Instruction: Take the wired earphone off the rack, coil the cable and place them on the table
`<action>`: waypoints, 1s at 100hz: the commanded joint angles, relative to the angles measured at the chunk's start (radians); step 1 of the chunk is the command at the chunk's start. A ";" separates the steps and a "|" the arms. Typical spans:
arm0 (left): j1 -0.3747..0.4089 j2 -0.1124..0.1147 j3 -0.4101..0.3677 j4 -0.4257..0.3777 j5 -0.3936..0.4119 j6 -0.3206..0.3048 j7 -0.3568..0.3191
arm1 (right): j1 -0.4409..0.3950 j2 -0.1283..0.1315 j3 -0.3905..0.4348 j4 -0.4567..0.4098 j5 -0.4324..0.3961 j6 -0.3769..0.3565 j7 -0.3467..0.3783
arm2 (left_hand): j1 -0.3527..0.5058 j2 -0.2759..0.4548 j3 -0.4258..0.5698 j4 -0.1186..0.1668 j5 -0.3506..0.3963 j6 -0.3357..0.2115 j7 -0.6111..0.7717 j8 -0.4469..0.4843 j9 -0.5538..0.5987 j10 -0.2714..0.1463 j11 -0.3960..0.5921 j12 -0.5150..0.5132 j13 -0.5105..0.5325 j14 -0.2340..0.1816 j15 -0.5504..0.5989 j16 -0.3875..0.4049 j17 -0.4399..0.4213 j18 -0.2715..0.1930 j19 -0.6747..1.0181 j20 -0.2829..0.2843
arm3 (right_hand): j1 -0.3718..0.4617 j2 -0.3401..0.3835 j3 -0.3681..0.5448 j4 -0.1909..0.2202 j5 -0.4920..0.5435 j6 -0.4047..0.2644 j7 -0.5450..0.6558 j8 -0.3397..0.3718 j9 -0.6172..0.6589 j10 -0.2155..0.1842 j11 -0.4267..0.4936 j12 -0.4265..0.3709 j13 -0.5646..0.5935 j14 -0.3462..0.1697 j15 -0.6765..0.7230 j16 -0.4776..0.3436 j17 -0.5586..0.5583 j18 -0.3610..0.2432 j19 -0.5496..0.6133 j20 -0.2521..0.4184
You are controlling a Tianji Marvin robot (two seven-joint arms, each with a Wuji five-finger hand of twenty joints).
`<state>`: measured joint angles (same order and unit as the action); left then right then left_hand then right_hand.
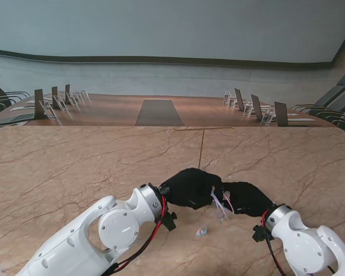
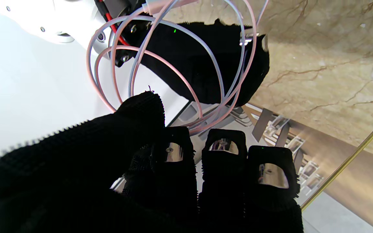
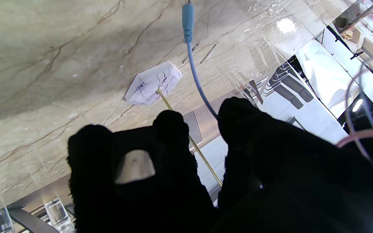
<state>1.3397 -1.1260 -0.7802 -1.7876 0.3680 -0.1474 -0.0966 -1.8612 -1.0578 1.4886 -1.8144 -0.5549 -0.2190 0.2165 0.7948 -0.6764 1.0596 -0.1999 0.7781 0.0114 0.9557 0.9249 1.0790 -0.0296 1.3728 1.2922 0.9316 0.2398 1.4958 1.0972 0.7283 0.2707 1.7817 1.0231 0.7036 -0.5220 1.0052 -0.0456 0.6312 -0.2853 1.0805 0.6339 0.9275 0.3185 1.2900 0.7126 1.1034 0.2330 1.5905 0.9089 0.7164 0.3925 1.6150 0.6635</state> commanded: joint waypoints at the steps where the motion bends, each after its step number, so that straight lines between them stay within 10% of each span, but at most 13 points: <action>1: 0.009 0.004 -0.002 0.005 0.001 -0.005 -0.009 | 0.002 -0.006 0.003 -0.016 0.000 0.010 -0.011 | 0.021 0.043 0.010 0.000 0.012 -0.042 0.007 0.031 0.003 -0.076 0.025 0.028 -0.020 0.014 0.001 0.013 -0.007 -0.011 0.046 0.026 | 0.038 0.027 0.058 0.063 0.125 -0.040 0.111 0.080 0.025 0.122 0.066 0.029 0.094 0.019 0.104 -0.014 0.033 -0.048 0.131 -0.016; 59: 0.007 0.015 0.000 0.040 0.015 -0.027 -0.038 | 0.019 -0.010 0.021 -0.071 0.063 0.075 0.010 | 0.021 0.047 0.004 0.001 0.010 -0.046 0.005 0.038 0.000 -0.078 0.021 0.031 -0.025 0.011 -0.004 0.017 -0.014 -0.013 0.038 0.035 | 0.072 0.019 0.106 0.104 0.132 0.061 0.173 0.107 0.084 0.159 0.037 0.033 0.161 0.048 0.144 -0.073 0.126 0.011 0.171 -0.034; 100: -0.014 0.006 0.022 0.077 0.021 -0.023 -0.018 | 0.017 -0.011 0.004 -0.114 0.106 0.124 0.025 | 0.022 0.047 0.003 0.001 0.009 -0.046 0.004 0.039 0.000 -0.078 0.020 0.032 -0.025 0.011 -0.005 0.018 -0.014 -0.013 0.037 0.038 | 0.090 -0.006 0.149 0.061 0.119 0.107 0.200 0.093 0.116 0.165 -0.018 0.020 0.193 0.053 0.095 -0.129 0.218 0.104 0.105 -0.114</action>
<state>1.3249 -1.1127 -0.7600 -1.7171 0.3870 -0.1732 -0.1167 -1.8411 -1.0641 1.4987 -1.9162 -0.4462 -0.0970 0.2428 0.7952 -0.6667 1.0485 -0.1999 0.7765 0.0073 0.9529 0.9266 1.0779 -0.0305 1.3728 1.2923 0.9202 0.2398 1.4851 1.0981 0.7138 0.2706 1.7716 1.0350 0.7248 -0.5438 1.0890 -0.0147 0.6445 -0.1482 1.0955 0.6784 1.0145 0.3244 1.2736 0.7291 1.2158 0.2608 1.6375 0.7856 0.8928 0.4840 1.6527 0.5807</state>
